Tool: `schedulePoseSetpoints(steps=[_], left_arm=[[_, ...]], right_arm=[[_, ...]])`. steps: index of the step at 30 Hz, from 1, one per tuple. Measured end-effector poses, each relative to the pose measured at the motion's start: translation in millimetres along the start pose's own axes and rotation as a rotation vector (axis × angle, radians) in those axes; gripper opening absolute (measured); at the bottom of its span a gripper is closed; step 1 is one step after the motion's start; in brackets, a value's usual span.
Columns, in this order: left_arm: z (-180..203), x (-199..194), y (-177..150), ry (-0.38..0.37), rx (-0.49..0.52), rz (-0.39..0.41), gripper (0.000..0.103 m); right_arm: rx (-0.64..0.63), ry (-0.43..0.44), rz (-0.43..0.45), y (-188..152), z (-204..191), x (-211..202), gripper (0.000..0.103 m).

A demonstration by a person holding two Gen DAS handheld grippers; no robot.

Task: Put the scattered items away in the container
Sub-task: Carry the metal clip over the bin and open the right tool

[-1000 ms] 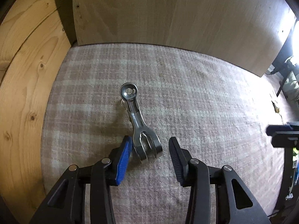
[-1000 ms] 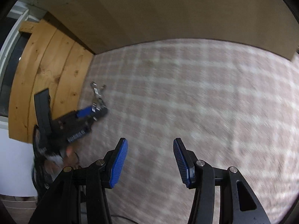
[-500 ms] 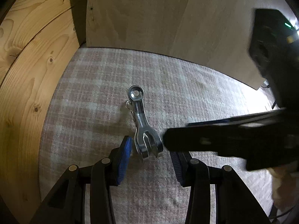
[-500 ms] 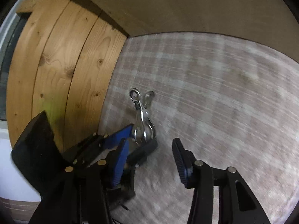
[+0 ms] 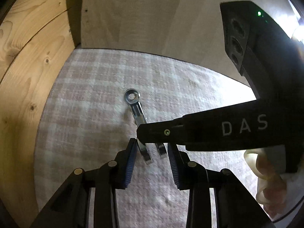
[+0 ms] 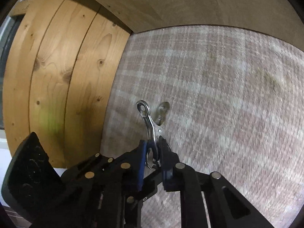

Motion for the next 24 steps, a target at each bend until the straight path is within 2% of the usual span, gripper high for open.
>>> schedulePoseSetpoints(steps=[5, 8, 10, 13, 15, 20, 24], left_arm=[[41.8, -2.0, -18.5, -0.002, 0.016, -0.001, 0.036], [52.5, -32.8, -33.3, -0.018, 0.030, 0.000, 0.036], [70.9, -37.7, -40.4, -0.026, 0.044, 0.002, 0.036], [99.1, -44.2, -41.0, -0.037, 0.082, 0.004, 0.037], [108.1, -75.5, -30.2, -0.045, 0.118, 0.003, 0.037], [192.9, -83.1, -41.7, -0.074, 0.245, -0.002, 0.038], [269.5, -75.9, -49.2, -0.128, 0.348, -0.013, 0.038]], right_arm=[[-0.010, -0.006, 0.018, -14.9, 1.4, -12.3, 0.009], [-0.011, -0.007, 0.026, -32.9, 4.9, -26.7, 0.009], [-0.014, -0.014, 0.036, -45.2, 8.5, -38.6, 0.009], [-0.005, -0.019, 0.065, -64.0, 17.1, -61.9, 0.009], [0.003, -0.021, 0.094, -77.3, 25.5, -79.9, 0.009], [0.057, -0.017, 0.173, -109.0, 56.9, -132.9, 0.009], [0.137, -0.021, 0.260, -134.8, 96.2, -180.3, 0.009]])
Point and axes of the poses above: each gripper's, at about its wrist camera, not at the fingertips, and x roughly the way its jaws point, z to its right, y to its top, the point moved 10 cm from there along x, roughly the way its jaws point, and after that the axes turned 9 degrees about -y, right-handed, at the moved point
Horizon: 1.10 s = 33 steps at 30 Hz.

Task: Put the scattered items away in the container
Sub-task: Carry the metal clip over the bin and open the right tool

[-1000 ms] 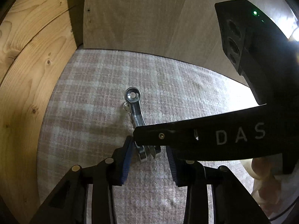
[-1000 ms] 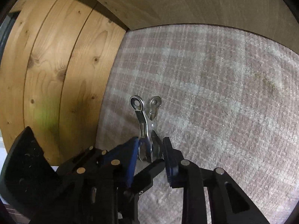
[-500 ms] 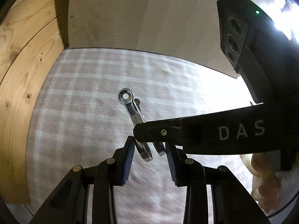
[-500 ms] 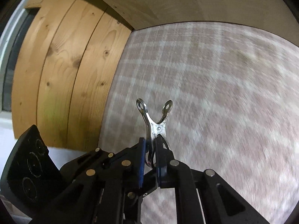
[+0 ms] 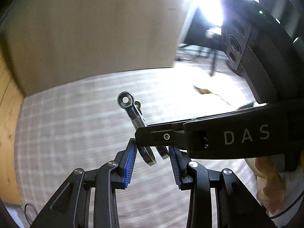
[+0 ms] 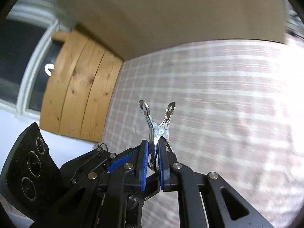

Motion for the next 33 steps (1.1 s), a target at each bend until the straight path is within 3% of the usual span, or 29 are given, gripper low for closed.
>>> schedulePoseSetpoints(steps=[5, 6, 8, 17, 26, 27, 29, 33], left_arm=[[96.9, 33.4, 29.1, -0.092, 0.118, -0.030, 0.038], [86.4, 49.9, 38.6, -0.111, 0.141, -0.036, 0.038], [130.6, 62.8, 43.4, -0.150, 0.186, -0.051, 0.038], [244.9, 134.6, 48.3, -0.278, 0.344, -0.110, 0.038], [295.7, 181.1, 42.7, -0.334, 0.433, -0.185, 0.039], [300.3, 183.8, 41.8, -0.345, 0.440, -0.195, 0.041], [303.6, 188.6, 39.1, -0.346, 0.446, -0.226, 0.067], [297.9, 189.2, 41.3, -0.328, 0.454, -0.212, 0.068]], right_arm=[[0.093, -0.045, 0.083, -15.3, 65.0, -64.8, 0.009], [0.124, -0.055, 0.099, -20.4, 83.3, -79.5, 0.009], [0.171, -0.071, 0.127, -28.1, 110.8, -100.5, 0.009], [0.337, -0.150, 0.221, -66.2, 230.6, -188.9, 0.008], [0.419, -0.212, 0.228, -97.0, 302.0, -219.0, 0.008], [0.421, -0.219, 0.230, -99.2, 306.4, -222.0, 0.008], [0.434, -0.234, 0.223, -104.2, 314.0, -226.5, 0.008], [0.486, -0.269, 0.233, -111.2, 331.3, -237.5, 0.018]])
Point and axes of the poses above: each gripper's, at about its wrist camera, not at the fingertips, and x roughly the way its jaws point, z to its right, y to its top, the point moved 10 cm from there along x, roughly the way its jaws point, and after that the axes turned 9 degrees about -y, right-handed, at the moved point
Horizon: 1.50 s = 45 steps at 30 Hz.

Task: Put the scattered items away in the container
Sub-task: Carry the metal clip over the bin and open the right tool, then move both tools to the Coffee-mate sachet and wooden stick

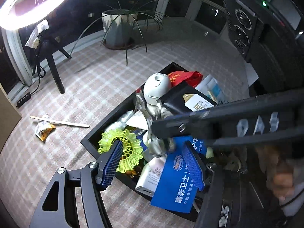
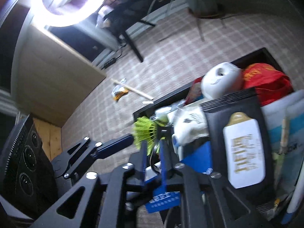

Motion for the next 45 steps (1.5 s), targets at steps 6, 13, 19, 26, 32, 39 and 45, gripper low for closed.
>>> schedulePoseSetpoints(steps=[6, 13, 19, 26, 32, 39, 45], left_arm=[[-9.1, -10.5, -3.9, 0.024, -0.005, 0.011, 0.068], [-27.9, -29.8, -17.8, 0.054, -0.034, 0.029, 0.068], [-70.4, -57.9, -43.9, 0.127, -0.087, 0.031, 0.068], [-143.1, -103.1, -80.4, 0.223, -0.215, 0.052, 0.068], [-190.3, -137.9, -103.1, 0.274, -0.294, 0.083, 0.068], [-225.9, -139.2, -102.2, 0.283, -0.337, 0.092, 0.068], [-259.7, -118.9, -86.4, 0.244, -0.358, 0.073, 0.068]], right_arm=[[0.028, -0.005, 0.025, 3.4, 14.3, -9.3, 0.020], [0.003, -0.012, 0.034, 1.1, 10.3, -16.2, 0.020], [-0.052, -0.033, 0.042, 2.9, -9.6, -17.3, 0.033], [-0.159, -0.025, 0.027, 11.4, -57.1, -8.9, 0.035], [-0.239, -0.029, -0.009, 32.2, -102.5, 18.3, 0.039], [-0.338, -0.109, -0.098, 65.6, -149.0, 83.8, 0.039], [-0.402, -0.220, -0.196, 88.3, -154.0, 137.7, 0.039]])
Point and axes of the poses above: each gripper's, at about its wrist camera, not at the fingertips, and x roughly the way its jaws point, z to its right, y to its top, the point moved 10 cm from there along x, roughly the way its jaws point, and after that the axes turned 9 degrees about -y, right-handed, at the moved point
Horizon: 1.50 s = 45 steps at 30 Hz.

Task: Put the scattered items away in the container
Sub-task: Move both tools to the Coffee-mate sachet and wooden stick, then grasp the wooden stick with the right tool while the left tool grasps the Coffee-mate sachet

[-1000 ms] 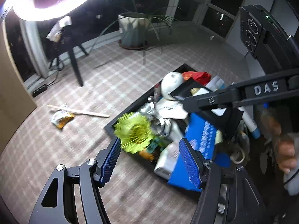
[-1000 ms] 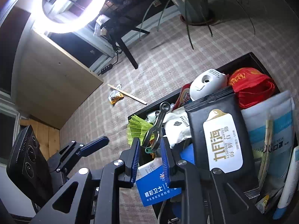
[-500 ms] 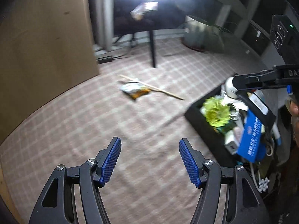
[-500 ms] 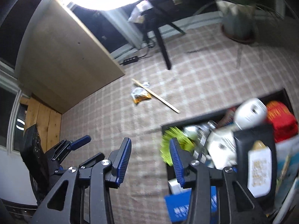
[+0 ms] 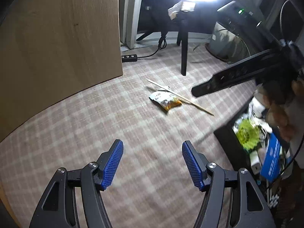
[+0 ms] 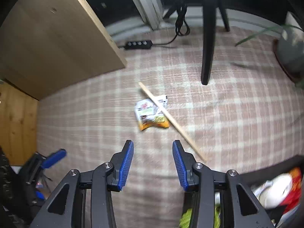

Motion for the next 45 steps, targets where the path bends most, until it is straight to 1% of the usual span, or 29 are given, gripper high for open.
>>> schedulePoseSetpoints(steps=[6, 10, 15, 17, 19, 20, 22, 24, 26, 30, 34, 37, 42, 45], left_arm=[[-9.3, 33.1, 25.9, -0.015, -0.006, -0.034, 0.068], [-11.2, 52.7, 37.5, -0.021, -0.019, -0.052, 0.068], [-8.4, 76.3, 49.9, -0.025, -0.036, -0.082, 0.068], [-7.0, 84.8, 53.8, -0.020, -0.039, -0.097, 0.068], [-6.9, 94.2, 58.1, -0.016, -0.057, -0.116, 0.068], [-6.3, 98.3, 59.7, -0.021, -0.069, -0.123, 0.068], [-6.7, 107.0, 63.7, -0.030, -0.102, -0.135, 0.068], [-7.1, 117.0, 67.3, -0.036, -0.138, -0.153, 0.068], [-4.3, 125.9, 69.8, -0.030, -0.151, -0.173, 0.068], [4.3, 141.5, 72.7, 0.018, -0.139, -0.217, 0.070], [13.2, 153.3, 76.5, 0.040, -0.144, -0.242, 0.071], [16.8, 161.0, 75.8, 0.060, -0.155, -0.259, 0.071], [15.6, 167.5, 78.3, 0.109, -0.163, -0.262, 0.071], [4.8, 169.9, 75.1, 0.157, -0.196, -0.272, 0.071]], right_arm=[[-0.050, -0.094, -0.081, 13.2, 10.9, 39.3, 0.037], [-0.065, -0.102, -0.109, 17.0, 15.2, 57.0, 0.031], [-0.076, -0.092, -0.116, 16.7, 19.3, 73.0, 0.028], [-0.071, -0.083, -0.104, 16.4, 22.2, 73.1, 0.023], [-0.065, -0.101, -0.095, 15.5, 31.9, 73.9, 0.008], [-0.055, -0.096, -0.093, 15.4, 38.0, 74.2, 0.006], [-0.029, -0.061, -0.095, 15.9, 46.8, 74.9, 0.006], [0.004, -0.051, -0.088, 16.2, 59.4, 73.6, 0.006], [0.024, -0.047, -0.086, 15.4, 70.4, 72.9, 0.006], [0.056, -0.039, -0.085, 12.8, 91.8, 70.3, 0.006], [0.080, -0.032, -0.083, 10.3, 109.3, 67.8, 0.006], [0.087, -0.020, -0.081, 9.0, 114.7, 67.3, 0.006], [0.101, -0.014, -0.077, 7.2, 126.2, 65.1, 0.007], [0.103, -0.014, -0.075, 5.1, 131.9, 63.9, 0.007]])
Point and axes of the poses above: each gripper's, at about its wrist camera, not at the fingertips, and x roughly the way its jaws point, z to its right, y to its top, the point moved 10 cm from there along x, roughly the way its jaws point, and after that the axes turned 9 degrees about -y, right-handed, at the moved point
